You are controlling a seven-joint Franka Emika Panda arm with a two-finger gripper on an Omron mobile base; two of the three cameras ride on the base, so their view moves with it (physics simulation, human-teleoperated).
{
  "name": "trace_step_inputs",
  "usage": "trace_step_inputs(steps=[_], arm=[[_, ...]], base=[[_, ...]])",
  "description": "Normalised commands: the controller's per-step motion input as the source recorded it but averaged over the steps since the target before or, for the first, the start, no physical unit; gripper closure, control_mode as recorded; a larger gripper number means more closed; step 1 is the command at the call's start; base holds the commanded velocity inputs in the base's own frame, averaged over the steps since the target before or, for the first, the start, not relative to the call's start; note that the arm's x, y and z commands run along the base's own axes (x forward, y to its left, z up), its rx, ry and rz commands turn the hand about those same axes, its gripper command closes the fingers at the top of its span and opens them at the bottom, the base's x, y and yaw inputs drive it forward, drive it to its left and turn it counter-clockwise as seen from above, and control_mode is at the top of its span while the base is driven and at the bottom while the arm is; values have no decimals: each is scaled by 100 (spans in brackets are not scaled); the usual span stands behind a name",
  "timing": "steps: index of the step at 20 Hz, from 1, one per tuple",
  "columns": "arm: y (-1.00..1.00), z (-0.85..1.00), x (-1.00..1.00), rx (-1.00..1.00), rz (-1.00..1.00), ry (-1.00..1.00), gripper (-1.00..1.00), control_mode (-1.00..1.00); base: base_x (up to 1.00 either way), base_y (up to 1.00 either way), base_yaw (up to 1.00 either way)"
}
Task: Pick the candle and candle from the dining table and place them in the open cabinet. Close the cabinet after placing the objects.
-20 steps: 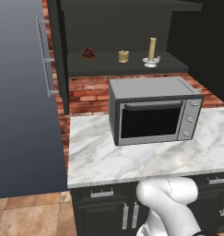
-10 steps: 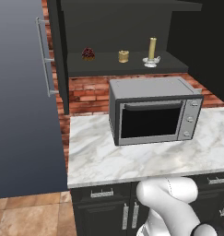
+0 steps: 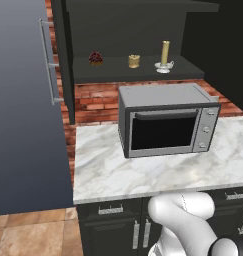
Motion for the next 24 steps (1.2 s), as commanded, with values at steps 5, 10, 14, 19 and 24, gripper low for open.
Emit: trace_step_inputs(steps=[5,10,14,19,24], arm=[[14,0,10,0,5,-4,-100,-100],[28,0,12,0,5,-4,-100,-100],[27,0,14,0,5,-3,-100,-100],[30,0,25,0,6,-3,-100,-100],[40,0,42,-3,5,-2,-100,-100]], base=[[0,0,0],[0,0,0],[0,0,0],[0,0,0],[0,0,0]])
